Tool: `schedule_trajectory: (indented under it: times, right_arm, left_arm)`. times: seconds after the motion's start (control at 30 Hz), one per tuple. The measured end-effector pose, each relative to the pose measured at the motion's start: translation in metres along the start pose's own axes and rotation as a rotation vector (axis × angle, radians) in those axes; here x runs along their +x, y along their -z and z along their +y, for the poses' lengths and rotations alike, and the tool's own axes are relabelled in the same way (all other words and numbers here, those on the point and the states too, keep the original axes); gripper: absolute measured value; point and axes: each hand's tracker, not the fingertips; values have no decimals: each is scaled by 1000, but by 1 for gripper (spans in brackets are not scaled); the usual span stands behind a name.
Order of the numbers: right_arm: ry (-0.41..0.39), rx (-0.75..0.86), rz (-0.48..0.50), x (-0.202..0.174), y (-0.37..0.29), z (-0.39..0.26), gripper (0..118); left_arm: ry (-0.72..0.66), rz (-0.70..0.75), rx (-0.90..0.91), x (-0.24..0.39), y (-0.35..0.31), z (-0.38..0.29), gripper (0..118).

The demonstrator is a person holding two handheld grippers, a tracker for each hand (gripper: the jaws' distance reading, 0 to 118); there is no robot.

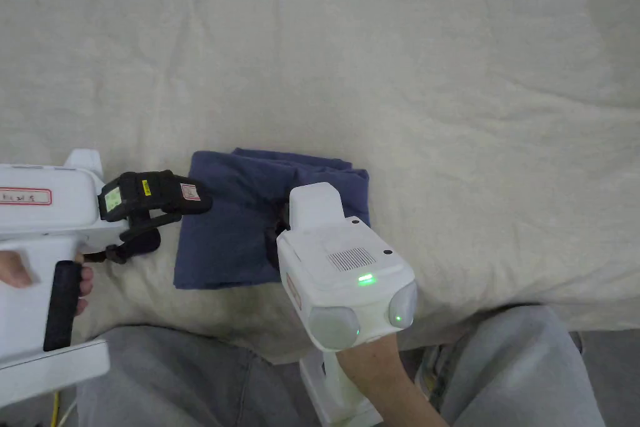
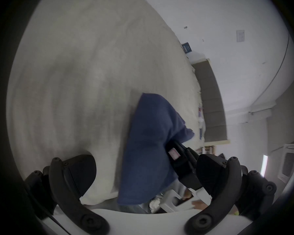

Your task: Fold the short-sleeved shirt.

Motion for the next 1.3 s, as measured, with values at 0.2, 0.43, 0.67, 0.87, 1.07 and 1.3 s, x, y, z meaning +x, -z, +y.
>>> schedule_trajectory:
  times: [0.2,0.43,0.67,0.87,1.07,1.3]
  right_arm:
    - [55,-9,20,4,-1,1,0]
    - [101,-28,47,9,0,3,0]
    - [171,-62,73,17,-2,14,0]
    - [123,51,49,35,-49,52,0]
    - [112,207,-8,74,-112,90,0]
    - [68,291,-92,113,-162,109,0]
  left_arm:
    - [108,-63,-129,4,22,19,118]
    - [194,-71,-162,15,46,29,118]
    - [276,42,-185,37,60,24,102]
    - [199,206,-118,47,58,21,29]
    - [275,391,-104,94,59,10,24]
    - [339,468,-49,126,11,15,23]
